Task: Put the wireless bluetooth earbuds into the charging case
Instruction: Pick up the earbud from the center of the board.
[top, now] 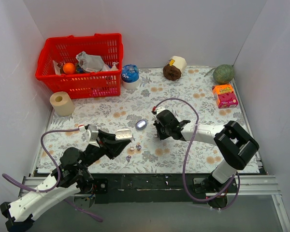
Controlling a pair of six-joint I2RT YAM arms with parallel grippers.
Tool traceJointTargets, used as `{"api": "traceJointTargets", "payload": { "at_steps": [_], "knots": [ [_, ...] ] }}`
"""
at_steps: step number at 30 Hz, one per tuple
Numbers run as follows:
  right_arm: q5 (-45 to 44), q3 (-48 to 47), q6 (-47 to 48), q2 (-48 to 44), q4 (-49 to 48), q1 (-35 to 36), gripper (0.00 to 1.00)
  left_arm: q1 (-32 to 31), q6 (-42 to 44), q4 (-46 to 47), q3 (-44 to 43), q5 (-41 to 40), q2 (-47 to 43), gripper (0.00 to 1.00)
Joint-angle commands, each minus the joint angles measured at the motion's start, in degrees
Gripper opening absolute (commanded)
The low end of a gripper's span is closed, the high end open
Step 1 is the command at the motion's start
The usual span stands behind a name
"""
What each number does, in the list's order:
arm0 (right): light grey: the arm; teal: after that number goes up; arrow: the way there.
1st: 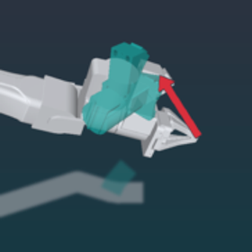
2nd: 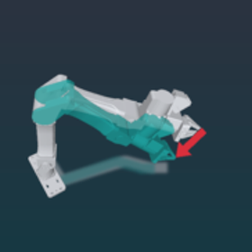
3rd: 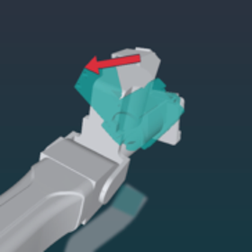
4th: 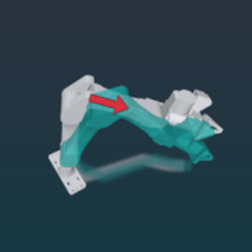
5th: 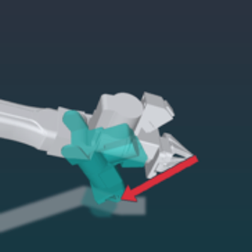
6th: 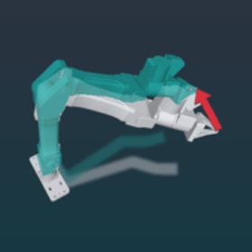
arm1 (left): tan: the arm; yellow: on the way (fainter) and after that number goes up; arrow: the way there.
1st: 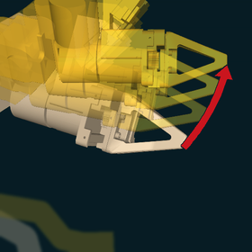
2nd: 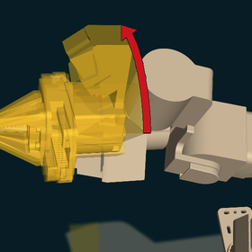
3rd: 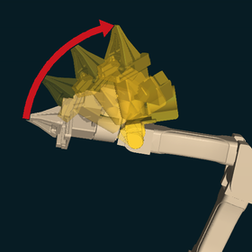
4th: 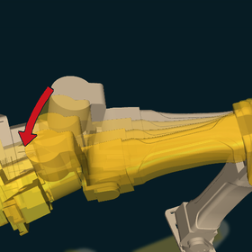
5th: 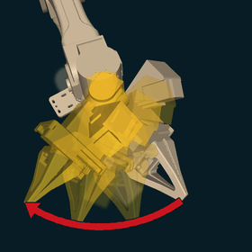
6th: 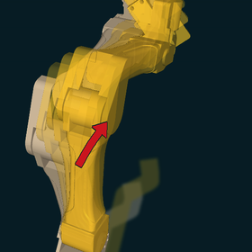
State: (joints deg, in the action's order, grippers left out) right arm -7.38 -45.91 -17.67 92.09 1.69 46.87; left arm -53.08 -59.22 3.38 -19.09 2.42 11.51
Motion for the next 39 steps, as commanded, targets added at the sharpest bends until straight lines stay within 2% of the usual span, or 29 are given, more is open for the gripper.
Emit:
{"api": "traceJointTargets", "payload": {
  "at_steps": [1, 3, 7, 11, 15, 17, 19, 39],
  "knots": [
    [-2.99, -2.25, 4.4, 3.0, 2.61, -0.99, 0.04, 0.08, 0.07, 1.02, 0.55, 0.31, 0.09, 0.0],
    [-3.95, -2.6, 5.01, 2.83, 3.49, -1.61, 0.08, 0.08, 0.07, 1.02, 0.37, 0.4, 0.36, 0.0],
    [-6.33, -2.78, 4.58, -1.64, 5.24, -1.78, 0.23, 0.08, 0.51, 1.37, 0.37, 0.31, 0.53, 0.0],
    [-6.69, -4.18, 4.14, -5.78, 7.44, -1.17, 0.34, 0.08, 0.69, 1.72, 0.37, 0.4, 0.53, 0.0],
    [-1.79, -5.94, 6.07, -7.46, 6.74, 2.08, 0.43, 0.08, 0.51, 2.07, 0.55, 0.49, 0.53, 0.0],
    [0.16, -7.78, 6.51, -6.14, 7.36, 3.31, 0.53, 0.08, 0.34, 2.25, 0.72, 0.57, 0.45, 0.0],
    [1.49, -8.49, 6.6, -4.39, 7.36, 3.75, 0.56, 0.08, -0.37, 2.51, 0.72, 0.22, 0.53, 0.0],
    [1.84, -9.9, 6.77, 2.65, 6.83, 4.02, 0.56, 0.08, -0.81, 1.28, -0.07, 0.49, 0.71, 0.0]
  ]
}}
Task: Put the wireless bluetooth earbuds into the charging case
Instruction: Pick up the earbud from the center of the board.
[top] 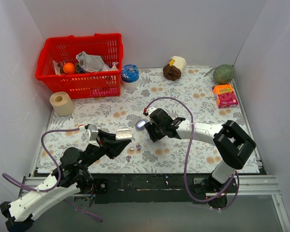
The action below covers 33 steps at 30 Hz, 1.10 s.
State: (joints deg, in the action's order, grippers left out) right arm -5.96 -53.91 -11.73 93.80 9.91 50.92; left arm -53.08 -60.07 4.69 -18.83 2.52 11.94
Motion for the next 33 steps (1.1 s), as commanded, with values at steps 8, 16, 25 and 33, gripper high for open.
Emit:
{"api": "traceJointTargets", "payload": {
  "at_steps": [8, 16, 25, 33],
  "knots": [
    [-0.19, -1.81, 0.83, 2.53, -1.48, -0.03, 0.54, 0.08, 0.13, 0.06, -0.51, 0.38, 0.97, 0.0],
    [-2.48, -0.41, 0.04, 2.53, -0.95, -0.99, 0.47, 0.08, 0.4, 0.06, -0.33, 0.29, 1.06, 0.0],
    [-4.68, 0.12, -0.05, 1.74, -0.68, -1.17, 0.41, 0.08, 0.05, 0.41, 0.2, 0.29, 1.06, 0.0],
    [-7.31, 0.74, -0.4, 0.95, -0.16, -1.26, 0.33, 0.08, -0.04, 0.41, 0.2, 0.29, 1.06, 0.0]
  ]
}}
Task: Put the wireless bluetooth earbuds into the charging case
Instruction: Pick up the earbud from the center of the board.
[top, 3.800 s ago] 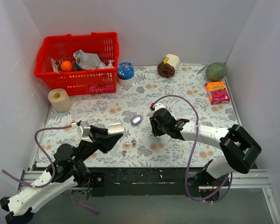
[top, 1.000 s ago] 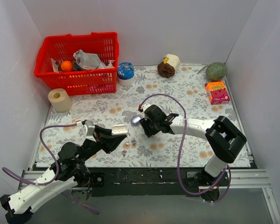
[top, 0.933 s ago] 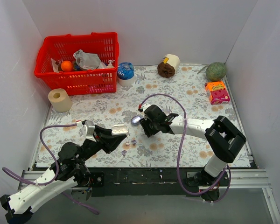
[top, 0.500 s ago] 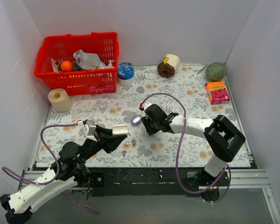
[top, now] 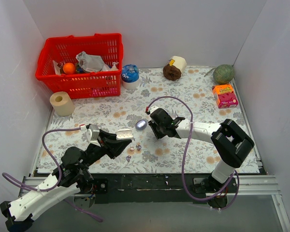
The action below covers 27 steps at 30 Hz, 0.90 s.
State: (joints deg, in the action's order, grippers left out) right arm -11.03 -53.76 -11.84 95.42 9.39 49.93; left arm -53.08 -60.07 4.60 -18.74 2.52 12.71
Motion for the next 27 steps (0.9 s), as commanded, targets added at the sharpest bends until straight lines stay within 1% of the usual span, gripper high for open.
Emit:
{"api": "traceJointTargets", "payload": {
  "at_steps": [1, 3, 6, 7, 9, 10, 19, 20, 22, 25, 27],
  "knots": [
    [-2.42, 0.58, -0.29, -0.58, 0.46, -0.36, 0.32, 0.08, 0.04, 0.5, 0.28, 0.29, 0.3, 0.0],
    [-3.03, 0.67, -0.47, -0.76, 0.72, -0.36, 0.3, 0.08, -0.13, 0.58, 0.2, 0.38, 0.3, 0.0],
    [-3.74, 1.02, -0.56, -1.11, 0.63, -0.45, 0.2, 0.08, -0.31, 0.58, 0.29, 0.46, 0.21, 0.0],
    [-4.0, 1.02, -0.73, -1.2, 0.89, -0.45, 0.14, 0.08, -0.39, 0.58, 0.37, 0.55, 0.21, 0.0],
    [-4.7, 1.11, -0.82, -1.37, 1.16, -0.45, 0.08, 0.08, -0.31, 0.58, 0.37, 0.64, 0.21, 0.0],
    [-4.97, 1.11, -0.82, -1.55, 1.59, -0.45, 0.01, 0.08, -0.31, 0.67, 0.37, 0.73, 0.3, 0.0],
    [-4.88, 1.64, -0.73, -4.62, 4.76, -2.29, 0.01, 0.08, -0.04, 1.81, -0.06, 1.25, 1.53, 0.0],
    [-4.88, 1.81, -0.56, -5.76, 5.02, -2.38, 0.01, 0.08, -0.04, 1.9, -0.15, 1.25, 1.79, 0.0],
    [-4.18, 2.69, -0.29, -11.02, 5.2, -2.38, 0.01, 0.08, -0.04, 1.99, -0.33, 0.99, 1.97, 0.0],
    [0.47, 1.91, 1.28, -19.11, 7.13, -2.38, 0.01, 0.08, -0.13, 2.95, -0.24, 0.73, 2.58, 0.0],
    [9.06, 0.94, 3.55, -24.63, 8.79, -2.38, 0.01, 0.08, -0.31, 4.8, 0.11, 0.99, 3.37, 0.0]
  ]
}}
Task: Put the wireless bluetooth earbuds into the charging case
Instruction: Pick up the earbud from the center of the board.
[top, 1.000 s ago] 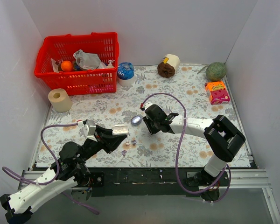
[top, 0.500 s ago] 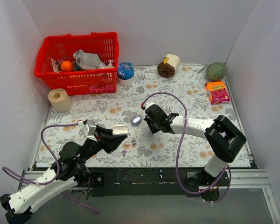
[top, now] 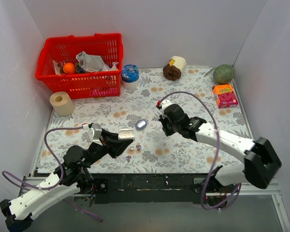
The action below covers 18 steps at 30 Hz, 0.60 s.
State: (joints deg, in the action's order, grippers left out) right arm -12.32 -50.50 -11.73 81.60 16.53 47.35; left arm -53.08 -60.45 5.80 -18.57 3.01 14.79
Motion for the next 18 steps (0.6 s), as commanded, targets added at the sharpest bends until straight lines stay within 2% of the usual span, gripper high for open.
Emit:
{"api": "traceJointTargets", "payload": {
  "at_steps": [1, 2, 4, 5, 7, 8, 12, 14, 16, 18],
  "knots": [
    [13.43, -4.76, 4.42, -12.24, 3.4, 0.11, 0.01, 0.08, -0.11, 4.91, 0.11, 0.68, 1.73, 0.0],
    [21.12, -5.91, 5.39, -13.48, 4.46, 0.11, 0.01, 0.08, 0.15, 5.7, 0.28, 1.21, 2.35, 0.0],
    [26.44, -10.03, 7.85, -16.64, 9.82, 0.2, 0.01, 0.08, 0.68, 7.2, -0.06, 2.35, 4.8, 0.0],
    [32.3, -11.36, 8.99, -17.52, 11.14, 0.2, 0.01, 0.08, 0.85, 7.64, -0.59, 2.53, 5.68, 0.0],
    [36.64, -14.34, 11.45, -20.25, 15.71, 0.2, 0.01, 0.17, 1.55, 9.39, -1.2, 4.81, 8.31, 0.0],
    [42.23, -14.88, 13.12, -21.39, 16.68, 0.2, 0.01, 0.17, 1.91, 9.92, -1.56, 5.86, 9.2, 0.0],
    [51.15, -14.98, 16.82, -29.91, 17.31, 0.2, 0.01, 1.83, 2.61, 12.3, -4.36, 15.95, 15.17, 0.0],
    [54.13, -14.37, 17.7, -33.77, 16.25, 0.2, 0.01, 4.02, 2.35, 14.84, -5.07, 24.21, 18.59, 0.0],
    [55.55, -14.54, 17.79, -34.93, 16.42, 0.54, 0.01, 5.52, 1.74, 19.39, -4.99, 30.96, 20.45, 0.0],
    [58.1, -15.5, 17.09, -34.67, 17.21, 1.16, 0.01, 7.37, 1.3, 22.48, -4.9, 34.42, 23.0, 0.0]
  ]
}}
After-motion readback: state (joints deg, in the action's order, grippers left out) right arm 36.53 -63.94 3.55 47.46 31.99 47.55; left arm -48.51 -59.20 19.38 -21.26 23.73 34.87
